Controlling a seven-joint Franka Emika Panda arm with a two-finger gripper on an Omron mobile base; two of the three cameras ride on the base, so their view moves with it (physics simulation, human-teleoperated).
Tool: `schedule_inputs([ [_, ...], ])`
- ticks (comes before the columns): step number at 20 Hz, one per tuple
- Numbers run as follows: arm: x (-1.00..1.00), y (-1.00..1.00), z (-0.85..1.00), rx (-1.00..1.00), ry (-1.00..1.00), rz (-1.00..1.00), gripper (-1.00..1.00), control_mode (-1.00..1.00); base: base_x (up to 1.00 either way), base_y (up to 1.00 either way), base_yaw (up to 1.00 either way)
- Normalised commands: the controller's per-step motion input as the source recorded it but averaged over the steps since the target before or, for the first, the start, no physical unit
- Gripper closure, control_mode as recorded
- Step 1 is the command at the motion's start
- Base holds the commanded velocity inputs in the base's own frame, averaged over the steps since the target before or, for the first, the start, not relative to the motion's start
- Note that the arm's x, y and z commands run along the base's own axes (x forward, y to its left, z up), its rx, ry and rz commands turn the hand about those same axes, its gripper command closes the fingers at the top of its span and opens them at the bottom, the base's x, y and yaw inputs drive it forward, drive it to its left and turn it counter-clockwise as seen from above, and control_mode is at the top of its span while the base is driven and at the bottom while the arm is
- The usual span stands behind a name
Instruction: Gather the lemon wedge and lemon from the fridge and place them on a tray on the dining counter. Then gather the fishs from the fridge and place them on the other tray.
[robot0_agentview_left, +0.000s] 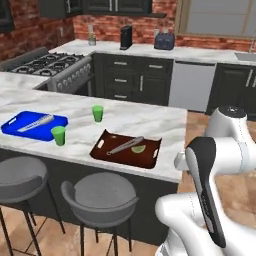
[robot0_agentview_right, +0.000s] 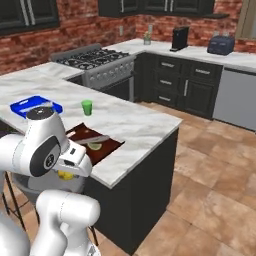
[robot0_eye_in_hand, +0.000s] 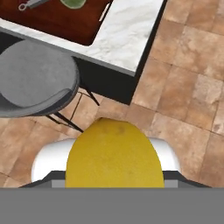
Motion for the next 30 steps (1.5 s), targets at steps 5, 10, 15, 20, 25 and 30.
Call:
schedule_inputs([
  [5,0.0,0.0,0.0,0.0,0.0,0.0,1.0,1.0,0.0,0.56,-0.51],
  [10,0.0,0.0,0.0,0.0,0.0,0.0,1.0,1.0,0.18,0.66,-0.35],
  [15,0.0,0.0,0.0,0.0,0.0,0.0,1.0,1.0,0.32,0.73,-0.2],
  [20,0.0,0.0,0.0,0.0,0.0,0.0,1.0,1.0,0.52,0.5,0.07],
  [25,0.0,0.0,0.0,0.0,0.0,0.0,1.0,1.0,0.52,0.47,0.32],
  [30,0.15,0.0,0.0,0.0,0.01,0.0,1.0,-1.0,0.09,0.03,0.03],
])
